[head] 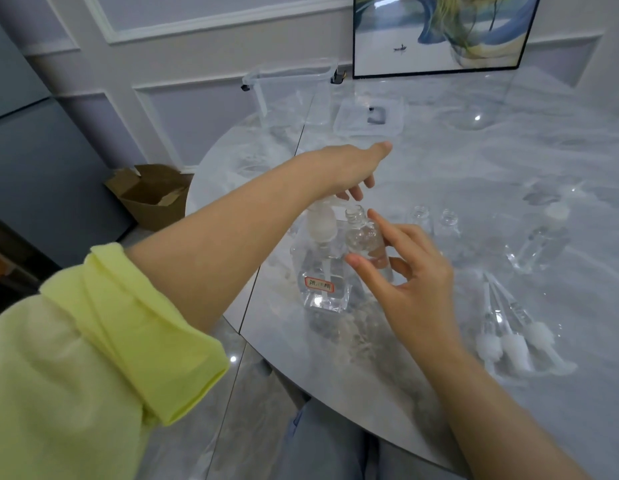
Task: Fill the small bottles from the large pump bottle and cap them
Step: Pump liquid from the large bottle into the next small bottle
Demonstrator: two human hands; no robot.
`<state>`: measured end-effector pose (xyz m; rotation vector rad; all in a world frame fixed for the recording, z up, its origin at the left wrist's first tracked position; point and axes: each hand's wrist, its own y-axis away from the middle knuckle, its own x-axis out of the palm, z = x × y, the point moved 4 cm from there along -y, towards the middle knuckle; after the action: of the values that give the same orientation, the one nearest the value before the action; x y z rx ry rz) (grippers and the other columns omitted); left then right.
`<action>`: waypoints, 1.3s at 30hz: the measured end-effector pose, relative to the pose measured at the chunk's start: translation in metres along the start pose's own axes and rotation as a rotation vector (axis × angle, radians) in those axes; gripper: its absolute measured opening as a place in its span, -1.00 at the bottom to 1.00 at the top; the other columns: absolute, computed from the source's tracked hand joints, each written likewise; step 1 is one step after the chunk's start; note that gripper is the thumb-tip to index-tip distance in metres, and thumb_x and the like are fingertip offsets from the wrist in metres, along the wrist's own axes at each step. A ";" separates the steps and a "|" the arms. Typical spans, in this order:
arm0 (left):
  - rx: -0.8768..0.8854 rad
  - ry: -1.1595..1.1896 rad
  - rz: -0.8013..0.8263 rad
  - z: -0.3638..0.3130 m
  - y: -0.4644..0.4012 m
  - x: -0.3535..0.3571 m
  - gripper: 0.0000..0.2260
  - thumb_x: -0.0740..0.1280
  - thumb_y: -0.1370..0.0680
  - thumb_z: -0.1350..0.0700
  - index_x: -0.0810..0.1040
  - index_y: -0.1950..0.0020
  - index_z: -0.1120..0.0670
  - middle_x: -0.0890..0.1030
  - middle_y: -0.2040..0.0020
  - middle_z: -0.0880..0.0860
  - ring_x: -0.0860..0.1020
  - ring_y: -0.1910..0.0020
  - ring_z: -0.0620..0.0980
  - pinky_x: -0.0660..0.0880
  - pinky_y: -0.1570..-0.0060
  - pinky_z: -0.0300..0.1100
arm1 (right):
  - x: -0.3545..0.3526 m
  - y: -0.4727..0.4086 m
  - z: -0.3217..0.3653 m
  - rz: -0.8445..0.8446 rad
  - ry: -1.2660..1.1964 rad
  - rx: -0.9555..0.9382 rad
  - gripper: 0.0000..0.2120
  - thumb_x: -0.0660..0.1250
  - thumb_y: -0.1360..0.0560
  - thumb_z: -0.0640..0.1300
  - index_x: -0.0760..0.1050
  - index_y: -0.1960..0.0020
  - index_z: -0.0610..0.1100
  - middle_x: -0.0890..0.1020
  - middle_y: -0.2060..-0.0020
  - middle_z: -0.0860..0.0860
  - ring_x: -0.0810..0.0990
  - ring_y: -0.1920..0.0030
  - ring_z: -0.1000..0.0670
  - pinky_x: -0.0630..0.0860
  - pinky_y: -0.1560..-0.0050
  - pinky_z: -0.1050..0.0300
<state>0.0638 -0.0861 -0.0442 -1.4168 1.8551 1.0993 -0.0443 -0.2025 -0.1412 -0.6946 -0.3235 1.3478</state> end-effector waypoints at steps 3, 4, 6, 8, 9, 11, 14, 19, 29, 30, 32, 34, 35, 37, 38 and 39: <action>-0.018 0.007 0.012 0.003 -0.001 0.002 -0.38 -0.08 -0.66 -0.33 0.62 -0.20 0.02 0.69 -0.05 0.02 0.63 -0.07 0.01 0.44 -0.23 0.01 | 0.001 0.000 -0.001 0.001 -0.012 0.013 -0.42 0.46 -0.46 0.14 0.53 -0.41 -0.08 0.61 -0.06 0.07 0.63 -0.08 0.03 0.66 -0.05 0.09; -0.027 -0.001 0.017 0.003 -0.001 0.003 -0.39 -0.08 -0.66 -0.33 0.61 -0.22 0.02 0.69 -0.05 0.01 0.62 -0.08 0.01 0.44 -0.22 0.01 | 0.001 0.000 -0.001 0.003 -0.011 0.017 -0.42 0.46 -0.46 0.15 0.53 -0.41 -0.08 0.61 -0.06 0.08 0.64 -0.08 0.03 0.66 -0.05 0.09; -0.018 -0.013 -0.001 0.002 -0.001 0.002 -0.39 -0.08 -0.66 -0.33 0.58 -0.28 0.02 0.68 -0.07 0.01 0.61 -0.10 0.01 0.44 -0.24 0.01 | 0.000 0.000 -0.001 0.004 -0.014 0.016 -0.41 0.46 -0.46 0.14 0.54 -0.41 -0.09 0.61 -0.06 0.07 0.65 -0.07 0.02 0.67 -0.05 0.06; 0.001 -0.016 -0.022 0.000 -0.001 0.001 -0.39 -0.08 -0.66 -0.33 0.56 -0.33 0.02 0.67 -0.09 0.01 0.60 -0.13 0.01 0.44 -0.29 0.03 | 0.000 -0.001 0.000 0.008 -0.015 -0.001 -0.42 0.46 -0.47 0.13 0.54 -0.41 -0.10 0.61 -0.05 0.05 0.65 -0.05 0.01 0.67 -0.03 0.02; -0.007 -0.022 -0.010 0.001 -0.001 0.002 -0.39 -0.08 -0.66 -0.33 0.55 -0.34 0.02 0.66 -0.10 0.02 0.59 -0.14 0.02 0.43 -0.30 0.04 | 0.001 -0.001 0.000 0.009 -0.006 -0.011 -0.42 0.45 -0.48 0.13 0.53 -0.41 -0.10 0.62 -0.04 0.03 0.64 -0.04 0.00 0.67 -0.01 0.01; -0.038 -0.037 0.029 0.003 -0.001 0.005 -0.38 -0.08 -0.65 -0.34 0.56 -0.32 0.02 0.66 -0.10 0.02 0.58 -0.16 0.04 0.40 -0.31 0.04 | 0.001 -0.001 0.000 0.012 0.003 -0.012 -0.43 0.45 -0.48 0.13 0.53 -0.41 -0.09 0.62 -0.05 0.03 0.64 -0.04 0.01 0.67 -0.02 0.04; -0.018 -0.048 0.003 -0.002 0.002 0.001 -0.39 -0.08 -0.65 -0.34 0.57 -0.30 0.02 0.67 -0.10 0.02 0.60 -0.12 0.02 0.42 -0.31 0.04 | 0.000 -0.001 0.000 0.005 -0.004 -0.001 -0.43 0.44 -0.47 0.15 0.51 -0.41 -0.05 0.61 -0.05 0.07 0.64 -0.06 0.04 0.64 -0.08 0.20; 0.013 -0.031 -0.011 -0.004 0.004 -0.002 -0.39 -0.09 -0.66 -0.33 0.58 -0.29 0.02 0.68 -0.09 0.02 0.62 -0.07 -0.02 0.42 -0.33 0.08 | 0.001 -0.001 0.001 0.007 0.016 -0.028 -0.42 0.43 -0.48 0.16 0.52 -0.41 -0.07 0.60 -0.05 0.07 0.63 -0.04 0.06 0.61 -0.06 0.30; 0.012 -0.022 -0.034 -0.003 0.002 0.003 -0.42 -0.06 -0.68 -0.28 0.59 -0.27 0.05 0.68 -0.10 0.04 0.62 -0.10 0.00 0.47 -0.28 0.02 | -0.002 -0.002 -0.001 -0.005 0.010 -0.008 -0.43 0.48 -0.46 0.13 0.55 -0.40 -0.09 0.62 -0.04 0.05 0.63 -0.06 0.05 0.66 0.00 0.06; 0.022 -0.016 -0.048 -0.003 0.002 0.002 -0.42 -0.07 -0.69 -0.28 0.59 -0.28 0.04 0.68 -0.11 0.04 0.62 -0.10 0.00 0.47 -0.27 0.02 | -0.002 -0.001 -0.001 -0.001 0.004 -0.005 -0.43 0.48 -0.46 0.13 0.55 -0.40 -0.09 0.62 -0.04 0.05 0.64 -0.06 0.04 0.66 -0.01 0.08; 0.022 -0.008 -0.062 -0.002 0.002 -0.001 -0.41 -0.08 -0.69 -0.28 0.59 -0.28 0.04 0.68 -0.11 0.04 0.61 -0.11 0.00 0.47 -0.27 0.02 | -0.001 -0.001 0.000 0.006 0.007 -0.009 -0.43 0.48 -0.46 0.13 0.55 -0.40 -0.08 0.62 -0.04 0.06 0.64 -0.04 0.04 0.66 0.01 0.08; -0.005 -0.010 -0.034 0.001 0.003 0.002 -0.41 -0.07 -0.68 -0.29 0.59 -0.28 0.05 0.67 -0.11 0.04 0.62 -0.11 0.00 0.46 -0.29 0.01 | 0.000 -0.002 0.000 0.002 0.007 -0.002 -0.43 0.48 -0.46 0.13 0.55 -0.40 -0.08 0.62 -0.05 0.06 0.65 -0.04 0.04 0.66 0.00 0.08; -0.015 -0.024 -0.021 0.001 0.003 0.003 -0.40 -0.07 -0.68 -0.29 0.59 -0.28 0.06 0.67 -0.11 0.05 0.61 -0.12 0.01 0.45 -0.30 0.01 | 0.000 -0.001 0.000 0.001 0.003 0.002 -0.43 0.48 -0.46 0.13 0.55 -0.40 -0.09 0.62 -0.05 0.06 0.65 -0.04 0.03 0.66 -0.02 0.07; -0.009 -0.060 -0.032 -0.001 0.003 0.001 -0.40 -0.08 -0.68 -0.29 0.57 -0.30 0.05 0.66 -0.14 0.04 0.59 -0.15 0.03 0.44 -0.27 0.00 | -0.001 -0.001 0.000 0.003 -0.010 0.014 -0.42 0.46 -0.46 0.14 0.54 -0.41 -0.08 0.61 -0.05 0.06 0.65 -0.05 0.04 0.66 -0.04 0.09; -0.001 -0.062 -0.044 -0.002 0.003 0.000 -0.40 -0.09 -0.68 -0.29 0.57 -0.32 0.04 0.65 -0.16 0.04 0.58 -0.16 0.04 0.44 -0.25 -0.01 | -0.002 -0.001 0.000 0.005 -0.016 0.018 -0.42 0.46 -0.46 0.14 0.54 -0.41 -0.07 0.61 -0.05 0.06 0.64 -0.05 0.05 0.66 -0.04 0.12; 0.001 -0.055 -0.044 -0.002 0.002 0.000 -0.40 -0.09 -0.68 -0.30 0.56 -0.33 0.03 0.65 -0.17 0.04 0.58 -0.17 0.04 0.43 -0.25 0.00 | -0.001 -0.001 0.000 0.007 -0.016 0.015 -0.42 0.46 -0.46 0.14 0.54 -0.41 -0.07 0.61 -0.05 0.06 0.64 -0.04 0.05 0.66 -0.04 0.12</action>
<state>0.0616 -0.0875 -0.0427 -1.4068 1.7772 1.1045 -0.0435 -0.2041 -0.1405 -0.6737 -0.3241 1.3618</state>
